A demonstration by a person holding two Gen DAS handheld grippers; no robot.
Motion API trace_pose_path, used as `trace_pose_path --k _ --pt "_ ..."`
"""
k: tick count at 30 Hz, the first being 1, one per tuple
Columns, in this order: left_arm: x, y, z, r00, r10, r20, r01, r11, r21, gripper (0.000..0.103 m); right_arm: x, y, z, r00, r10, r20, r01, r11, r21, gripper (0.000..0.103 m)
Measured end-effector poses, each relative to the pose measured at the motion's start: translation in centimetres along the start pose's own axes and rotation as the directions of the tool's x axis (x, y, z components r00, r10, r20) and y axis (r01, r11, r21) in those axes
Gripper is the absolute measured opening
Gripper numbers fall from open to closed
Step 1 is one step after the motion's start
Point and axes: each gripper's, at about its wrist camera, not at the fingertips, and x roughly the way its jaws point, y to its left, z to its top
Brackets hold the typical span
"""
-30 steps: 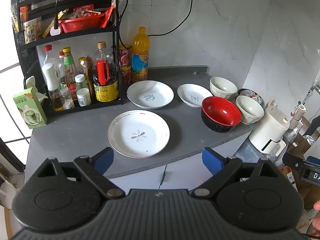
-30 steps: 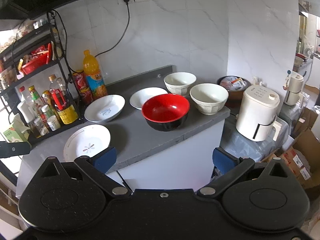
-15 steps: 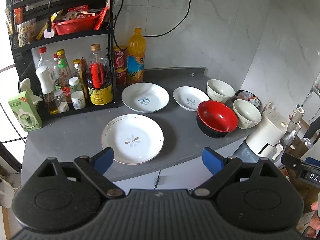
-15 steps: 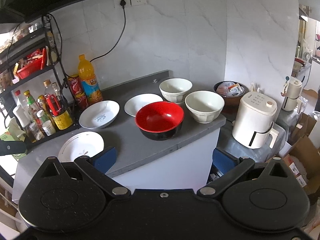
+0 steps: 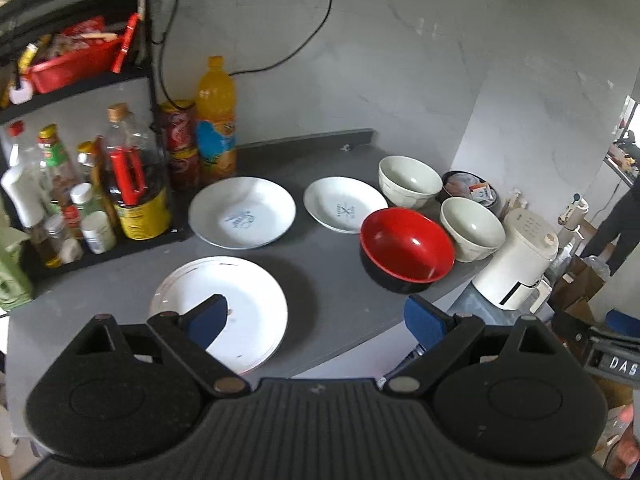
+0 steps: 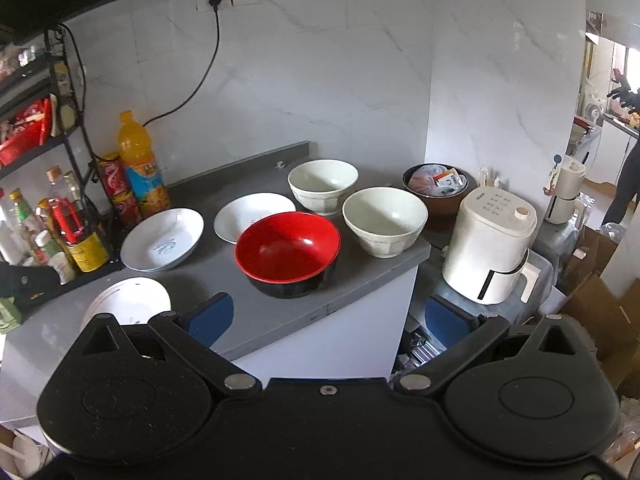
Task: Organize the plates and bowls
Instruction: 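Move the right tool toward the large white bowl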
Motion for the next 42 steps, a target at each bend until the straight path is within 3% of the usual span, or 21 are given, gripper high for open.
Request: trace_pose_path --k 11,20,25,39,42 --pt "6.7 -0.8 3.7 0.991 -0.123 -0.055 0.126 0.990 0.060 0.094 4.5 1.0 1.8 0.999 -0.005 -0.036 0.007 0.999 0.047 0.103" --pt "9.6 -1.0 5.9 0.980 -0.179 -0.088 0.189 0.975 0.117 0.094 6.7 1.0 3.0 0.997 -0.025 -0.067 0.036 0.985 0.169 0.103" --pt "10.8 -1.4 6.9 0.978 -0.186 -0.093 0.197 0.970 0.140 0.094 7.8 1.3 3.3 0.993 -0.091 -0.079 0.102 0.983 0.152 0.103" --pt "14.3 -3.5 9.0 0.976 -0.174 -0.128 0.191 0.972 0.135 0.094 11.0 -0.8 4.9 0.992 -0.081 -0.097 0.100 0.975 0.200 0.103" --pt "15.5 -4.3 9.4 0.981 -0.142 -0.134 0.160 0.979 0.129 0.094 12.0 -1.8 5.3 0.992 -0.074 -0.099 0.093 0.974 0.206 0.103"
